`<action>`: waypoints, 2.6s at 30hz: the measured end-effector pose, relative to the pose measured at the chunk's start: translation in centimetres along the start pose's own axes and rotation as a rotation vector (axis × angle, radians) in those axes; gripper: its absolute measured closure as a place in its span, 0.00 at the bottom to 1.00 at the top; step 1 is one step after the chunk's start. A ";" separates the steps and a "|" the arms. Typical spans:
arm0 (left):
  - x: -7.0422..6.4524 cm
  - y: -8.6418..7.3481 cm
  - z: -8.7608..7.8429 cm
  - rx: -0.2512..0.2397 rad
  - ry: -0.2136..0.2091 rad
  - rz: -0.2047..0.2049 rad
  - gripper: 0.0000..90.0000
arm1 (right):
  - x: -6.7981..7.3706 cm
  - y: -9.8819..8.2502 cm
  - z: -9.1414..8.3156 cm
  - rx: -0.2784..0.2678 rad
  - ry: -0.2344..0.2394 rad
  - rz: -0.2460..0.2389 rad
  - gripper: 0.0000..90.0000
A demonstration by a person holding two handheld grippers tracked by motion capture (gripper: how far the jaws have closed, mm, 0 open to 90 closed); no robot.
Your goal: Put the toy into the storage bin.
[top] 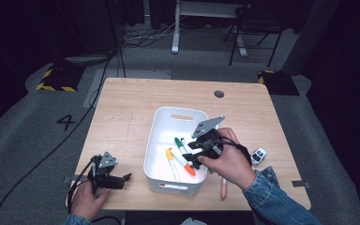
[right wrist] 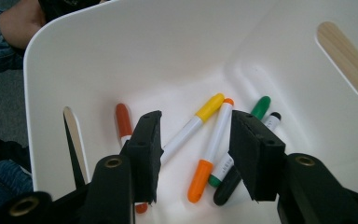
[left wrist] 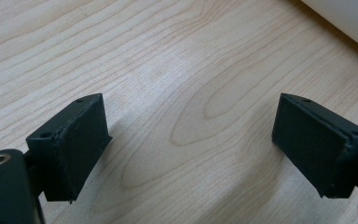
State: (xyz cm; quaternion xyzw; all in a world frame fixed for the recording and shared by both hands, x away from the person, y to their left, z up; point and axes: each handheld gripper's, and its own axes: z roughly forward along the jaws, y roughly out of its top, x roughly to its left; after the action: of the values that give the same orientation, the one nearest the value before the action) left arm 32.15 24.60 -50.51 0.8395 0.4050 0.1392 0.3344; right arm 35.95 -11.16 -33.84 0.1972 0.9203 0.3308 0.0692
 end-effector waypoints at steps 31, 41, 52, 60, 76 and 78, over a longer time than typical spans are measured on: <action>0.0 0.0 0.0 0.000 0.000 0.000 0.12 | -4.9 -9.1 -3.5 0.013 -0.138 0.242 0.51; 0.0 0.0 0.0 0.000 0.000 0.000 0.12 | -5.2 -13.0 -0.3 0.092 -0.138 0.292 0.48; 0.0 0.0 0.0 0.000 0.000 0.000 0.12 | -5.1 -15.5 2.5 0.146 -0.170 0.315 0.44; 0.0 0.0 0.0 0.001 -0.001 -0.002 0.12 | -4.8 -16.6 3.4 0.173 -0.159 0.346 0.44; 0.0 0.0 0.0 0.001 -0.001 -0.001 0.12 | -5.6 -18.1 2.0 0.226 -0.237 0.377 0.78; 0.0 0.0 0.0 0.000 0.000 0.000 0.12 | -5.8 -18.3 1.8 0.233 -0.247 0.387 0.84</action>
State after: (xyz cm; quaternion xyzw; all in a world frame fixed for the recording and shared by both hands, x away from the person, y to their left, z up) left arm 32.15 24.59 -50.52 0.8395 0.4050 0.1392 0.3345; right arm 35.88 -25.33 -46.94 0.4152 0.8819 0.2029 0.0933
